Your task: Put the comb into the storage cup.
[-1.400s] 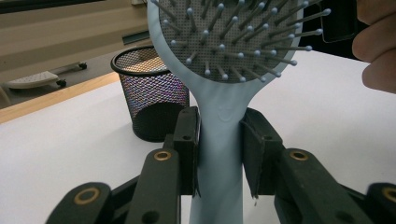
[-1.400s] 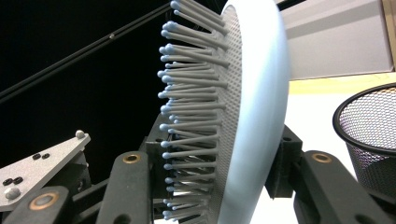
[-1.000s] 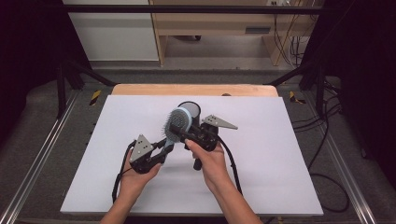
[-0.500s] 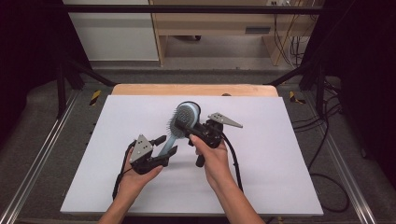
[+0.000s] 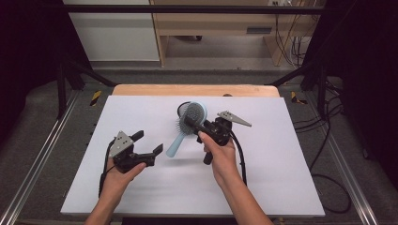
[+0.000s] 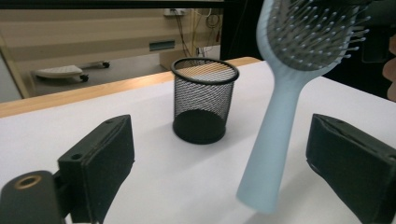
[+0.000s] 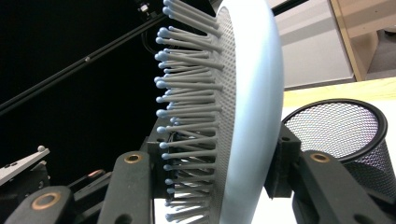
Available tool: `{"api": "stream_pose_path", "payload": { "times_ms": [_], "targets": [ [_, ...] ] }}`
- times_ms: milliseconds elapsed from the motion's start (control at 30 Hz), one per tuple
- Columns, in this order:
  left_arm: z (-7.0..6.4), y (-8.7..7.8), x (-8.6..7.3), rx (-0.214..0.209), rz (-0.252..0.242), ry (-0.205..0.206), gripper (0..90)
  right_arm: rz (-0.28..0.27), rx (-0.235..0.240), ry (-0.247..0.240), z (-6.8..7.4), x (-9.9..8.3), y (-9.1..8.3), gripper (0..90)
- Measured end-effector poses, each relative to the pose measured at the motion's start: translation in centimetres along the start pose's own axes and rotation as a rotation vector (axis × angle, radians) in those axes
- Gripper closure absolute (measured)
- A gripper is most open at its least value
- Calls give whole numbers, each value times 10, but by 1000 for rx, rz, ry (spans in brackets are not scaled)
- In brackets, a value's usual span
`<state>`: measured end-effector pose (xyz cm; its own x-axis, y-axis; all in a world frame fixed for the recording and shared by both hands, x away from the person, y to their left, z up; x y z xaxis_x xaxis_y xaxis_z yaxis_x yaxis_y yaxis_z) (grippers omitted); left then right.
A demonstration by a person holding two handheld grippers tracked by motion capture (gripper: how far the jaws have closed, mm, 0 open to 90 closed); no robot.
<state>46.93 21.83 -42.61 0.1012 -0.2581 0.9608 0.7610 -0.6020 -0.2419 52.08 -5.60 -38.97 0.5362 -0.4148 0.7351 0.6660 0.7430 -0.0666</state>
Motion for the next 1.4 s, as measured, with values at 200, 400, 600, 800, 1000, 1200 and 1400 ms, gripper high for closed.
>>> {"api": "stream_pose_path", "payload": {
  "times_ms": [200,400,600,800,1000,1200,1400],
  "targets": [
    [9,-27,-14,48,5,-29,56,-6,-10,16,-2,3,-3,550],
    [18,-39,-33,84,30,-82,54,-32,-19,47,-1,6,0,549],
    [25,-40,-36,114,36,-72,54,-51,-11,50,3,15,4,548],
    [30,-41,-38,138,32,-82,53,-54,-7,24,9,27,11,547],
    [33,-42,-39,143,30,-94,51,-48,-16,9,10,40,20,545],
    [33,-41,-40,139,29,-84,49,-69,-21,11,11,53,27,545],
    [28,-34,-40,151,45,-65,45,-90,-34,9,10,64,35,545]
  ]
}}
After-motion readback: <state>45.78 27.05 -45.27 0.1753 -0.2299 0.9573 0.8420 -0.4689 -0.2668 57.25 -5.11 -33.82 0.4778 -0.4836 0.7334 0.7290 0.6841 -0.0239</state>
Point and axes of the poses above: each handheld gripper's, and its own axes: y roughly forward along the jaws, x roughly out of its top, z roughly to its left, the point moved 2 cm from there along y, roughly forward along the jaws, and after that the axes turned 11 degrees about y, right-handed, at the moved point
